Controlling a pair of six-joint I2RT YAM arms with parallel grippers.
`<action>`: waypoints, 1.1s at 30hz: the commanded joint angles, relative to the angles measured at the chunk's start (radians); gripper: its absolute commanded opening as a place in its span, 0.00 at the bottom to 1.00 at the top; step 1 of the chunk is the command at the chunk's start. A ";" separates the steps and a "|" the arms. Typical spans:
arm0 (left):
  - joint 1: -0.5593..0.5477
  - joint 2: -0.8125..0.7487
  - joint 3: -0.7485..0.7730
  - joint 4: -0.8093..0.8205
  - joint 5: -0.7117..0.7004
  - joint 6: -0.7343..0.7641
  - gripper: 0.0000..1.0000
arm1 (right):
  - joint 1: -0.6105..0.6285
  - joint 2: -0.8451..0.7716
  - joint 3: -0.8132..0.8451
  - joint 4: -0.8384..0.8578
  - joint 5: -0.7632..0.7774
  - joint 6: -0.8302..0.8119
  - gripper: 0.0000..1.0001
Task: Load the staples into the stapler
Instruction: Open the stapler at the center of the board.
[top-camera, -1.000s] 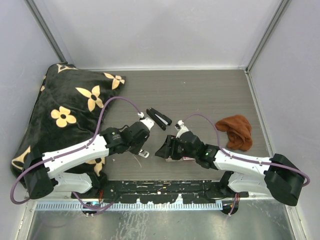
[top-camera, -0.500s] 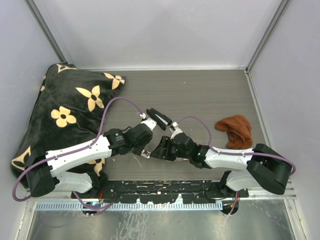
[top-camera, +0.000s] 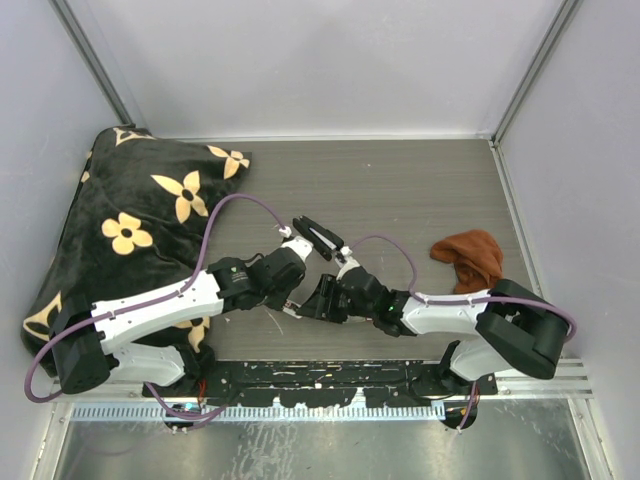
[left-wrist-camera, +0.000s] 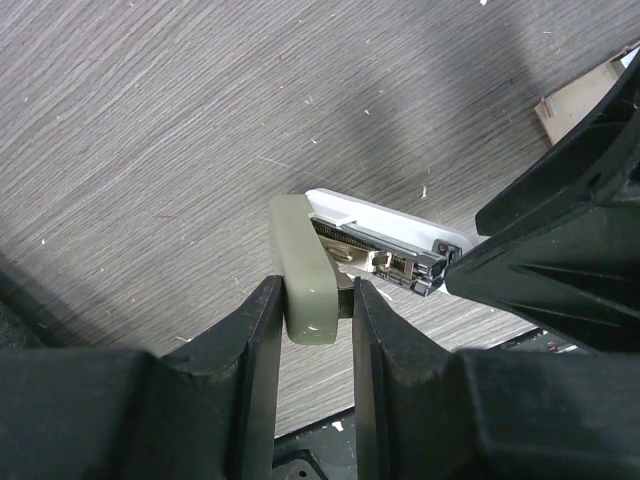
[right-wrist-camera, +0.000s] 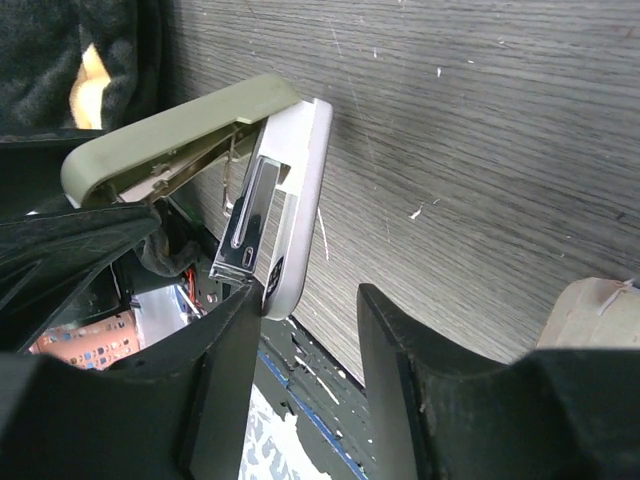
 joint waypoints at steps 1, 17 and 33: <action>-0.007 -0.042 0.012 0.069 -0.023 -0.021 0.00 | 0.006 0.032 0.035 0.059 0.001 0.027 0.46; 0.003 -0.220 -0.080 0.130 0.014 -0.155 0.00 | 0.006 0.007 -0.068 0.175 0.070 0.105 0.33; 0.107 -0.364 -0.148 0.184 0.256 -0.174 0.00 | -0.004 -0.226 -0.160 0.204 0.125 0.016 0.28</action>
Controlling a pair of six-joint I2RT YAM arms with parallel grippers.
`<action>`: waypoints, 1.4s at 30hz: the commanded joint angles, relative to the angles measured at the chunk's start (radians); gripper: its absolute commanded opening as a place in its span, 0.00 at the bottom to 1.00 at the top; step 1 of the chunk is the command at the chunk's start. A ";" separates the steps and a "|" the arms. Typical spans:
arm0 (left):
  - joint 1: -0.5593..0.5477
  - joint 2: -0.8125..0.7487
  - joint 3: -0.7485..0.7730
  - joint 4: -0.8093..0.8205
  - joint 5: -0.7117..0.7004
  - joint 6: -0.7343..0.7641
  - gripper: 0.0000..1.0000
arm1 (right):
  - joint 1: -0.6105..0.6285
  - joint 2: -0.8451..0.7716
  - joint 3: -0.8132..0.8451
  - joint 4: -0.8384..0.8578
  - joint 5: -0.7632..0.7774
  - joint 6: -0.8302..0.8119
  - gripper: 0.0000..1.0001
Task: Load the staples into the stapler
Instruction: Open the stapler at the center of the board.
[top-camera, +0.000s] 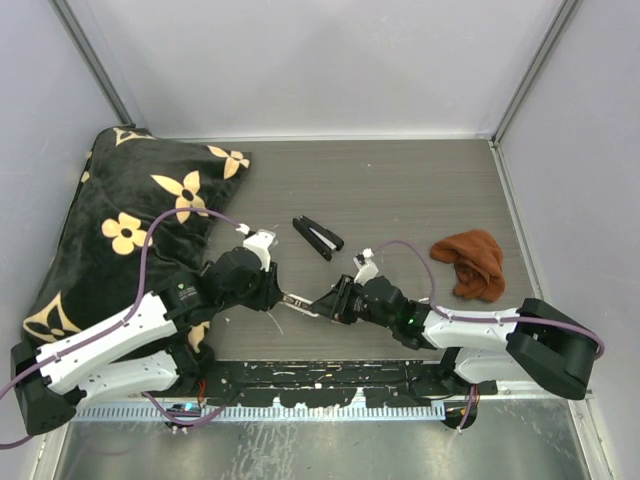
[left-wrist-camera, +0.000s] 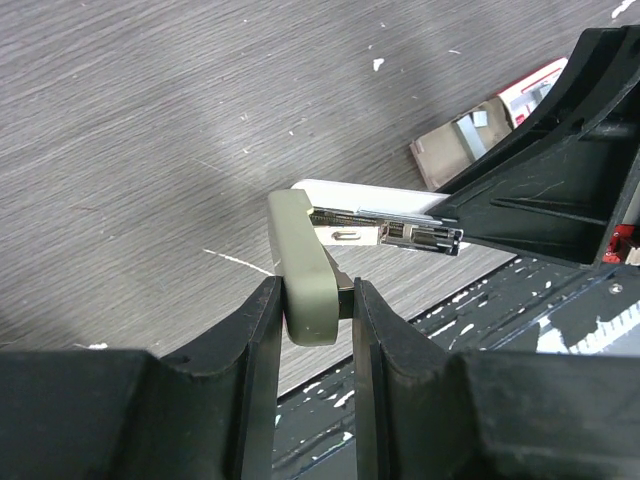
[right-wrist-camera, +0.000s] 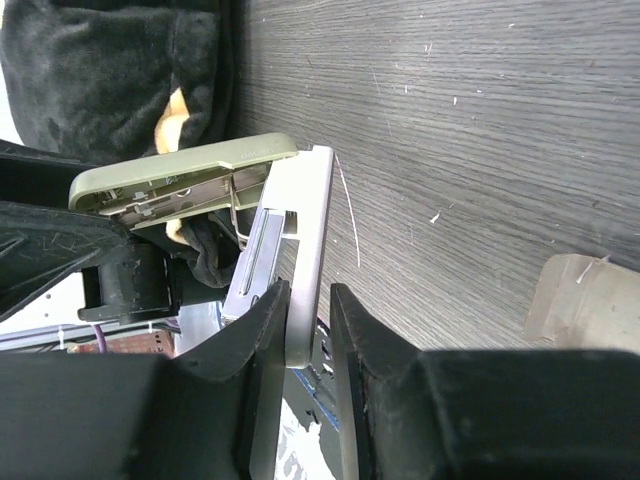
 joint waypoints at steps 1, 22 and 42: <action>0.025 -0.040 -0.004 0.086 0.093 -0.016 0.00 | -0.006 -0.074 -0.018 0.059 0.038 -0.040 0.27; 0.047 -0.054 -0.072 0.041 -0.078 0.031 0.11 | -0.011 0.000 0.041 -0.028 -0.059 0.006 0.01; 0.046 0.010 -0.121 -0.029 -0.224 0.005 0.63 | -0.013 -0.008 0.002 -0.055 -0.062 0.025 0.01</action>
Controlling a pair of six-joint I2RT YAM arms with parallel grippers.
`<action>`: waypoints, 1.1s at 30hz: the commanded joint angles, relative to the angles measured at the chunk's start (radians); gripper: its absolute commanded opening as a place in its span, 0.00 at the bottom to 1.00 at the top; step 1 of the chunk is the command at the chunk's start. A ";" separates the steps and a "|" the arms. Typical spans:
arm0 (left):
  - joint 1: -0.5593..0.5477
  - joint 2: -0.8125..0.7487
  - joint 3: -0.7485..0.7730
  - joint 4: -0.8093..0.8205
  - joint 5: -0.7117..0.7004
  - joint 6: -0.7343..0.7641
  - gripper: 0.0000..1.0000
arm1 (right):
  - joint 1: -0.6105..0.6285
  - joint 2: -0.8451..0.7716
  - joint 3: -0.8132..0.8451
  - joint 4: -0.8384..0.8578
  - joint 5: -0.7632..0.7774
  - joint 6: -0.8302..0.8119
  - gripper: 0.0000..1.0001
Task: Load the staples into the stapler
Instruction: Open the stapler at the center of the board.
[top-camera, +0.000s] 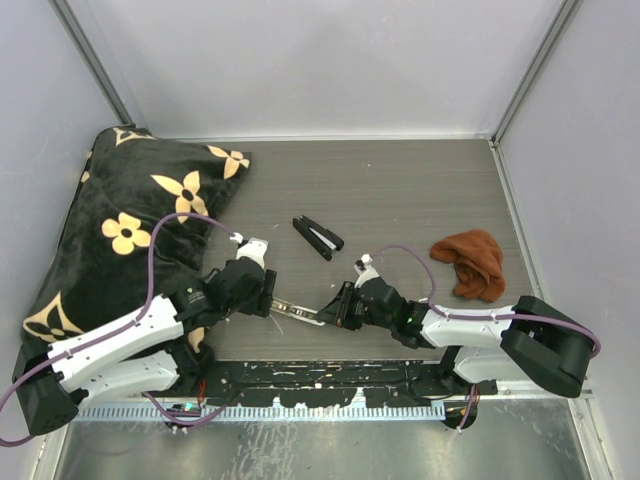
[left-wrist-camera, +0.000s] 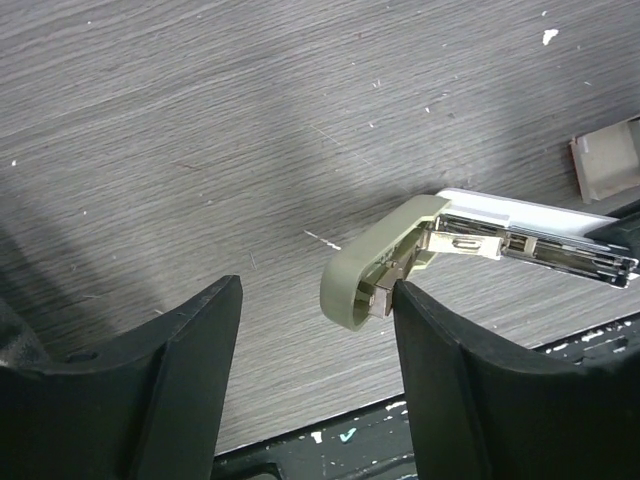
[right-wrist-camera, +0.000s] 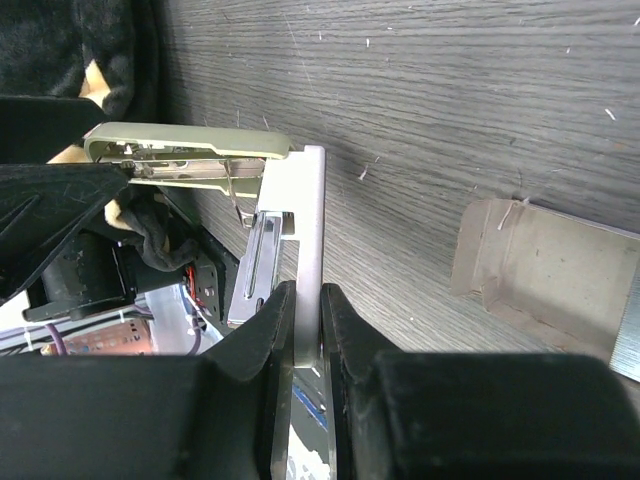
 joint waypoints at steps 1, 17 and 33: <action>0.006 0.005 -0.005 -0.024 -0.086 0.002 0.65 | -0.002 -0.022 0.012 0.047 -0.015 0.009 0.01; 0.006 0.103 -0.010 0.038 -0.050 -0.002 0.73 | -0.011 -0.178 0.087 -0.294 0.052 -0.037 0.01; 0.005 0.000 0.087 0.236 0.190 0.119 0.77 | -0.011 -0.085 0.261 -0.550 0.108 -0.112 0.01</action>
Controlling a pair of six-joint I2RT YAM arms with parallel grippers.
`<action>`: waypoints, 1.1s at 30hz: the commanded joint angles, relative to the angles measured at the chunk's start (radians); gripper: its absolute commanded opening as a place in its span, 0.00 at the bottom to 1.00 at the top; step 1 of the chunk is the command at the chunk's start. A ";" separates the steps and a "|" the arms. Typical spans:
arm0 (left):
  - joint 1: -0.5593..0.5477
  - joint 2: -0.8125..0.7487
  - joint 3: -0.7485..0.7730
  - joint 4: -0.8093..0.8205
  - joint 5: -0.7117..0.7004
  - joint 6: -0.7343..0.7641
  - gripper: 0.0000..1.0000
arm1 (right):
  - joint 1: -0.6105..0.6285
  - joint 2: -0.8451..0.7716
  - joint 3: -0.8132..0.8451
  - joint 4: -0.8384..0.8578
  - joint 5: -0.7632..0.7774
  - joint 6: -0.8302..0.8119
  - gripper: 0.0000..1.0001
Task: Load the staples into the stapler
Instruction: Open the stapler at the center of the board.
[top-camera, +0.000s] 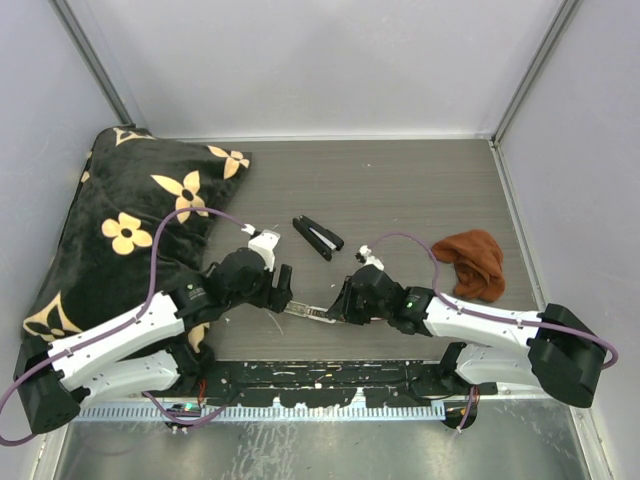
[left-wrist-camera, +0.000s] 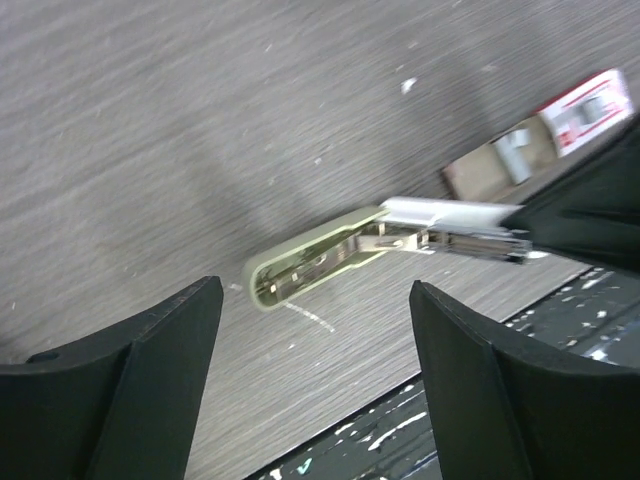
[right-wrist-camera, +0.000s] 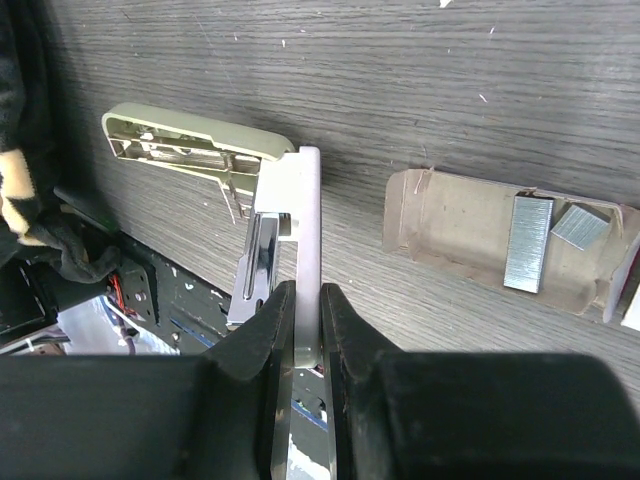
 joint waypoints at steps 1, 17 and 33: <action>0.003 -0.029 0.062 0.123 0.092 0.037 0.74 | -0.003 0.000 0.050 -0.005 0.033 -0.011 0.01; 0.004 0.048 -0.139 0.341 0.190 -0.182 0.40 | -0.002 0.068 -0.110 0.336 -0.050 0.068 0.01; 0.008 0.021 -0.216 0.358 0.060 -0.164 0.36 | -0.002 0.227 -0.254 0.635 -0.091 0.127 0.01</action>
